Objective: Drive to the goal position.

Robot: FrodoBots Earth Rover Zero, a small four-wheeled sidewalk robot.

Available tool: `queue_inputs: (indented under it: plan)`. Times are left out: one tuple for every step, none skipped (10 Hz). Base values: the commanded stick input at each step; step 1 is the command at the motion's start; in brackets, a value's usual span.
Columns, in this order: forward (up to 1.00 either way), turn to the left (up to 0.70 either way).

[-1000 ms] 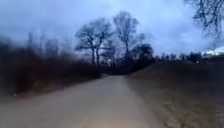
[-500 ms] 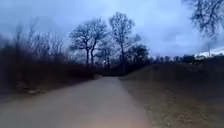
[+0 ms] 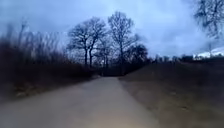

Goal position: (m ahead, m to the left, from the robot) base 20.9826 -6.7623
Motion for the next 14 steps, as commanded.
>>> queue_inputs:
  plan:
    - [1.00, 0.00]
    - [1.00, 0.00]
    - [1.00, 0.00]
    - [1.00, 0.00]
    - [1.00, 0.00]
    - [1.00, 0.00]
    - [1.00, 0.00]
    - [1.00, 0.00]
    - [1.00, 0.00]
    - [1.00, 0.00]
    - [1.00, 0.00]
    - [1.00, 0.00]
    - [1.00, 0.00]
    - [1.00, 0.00]
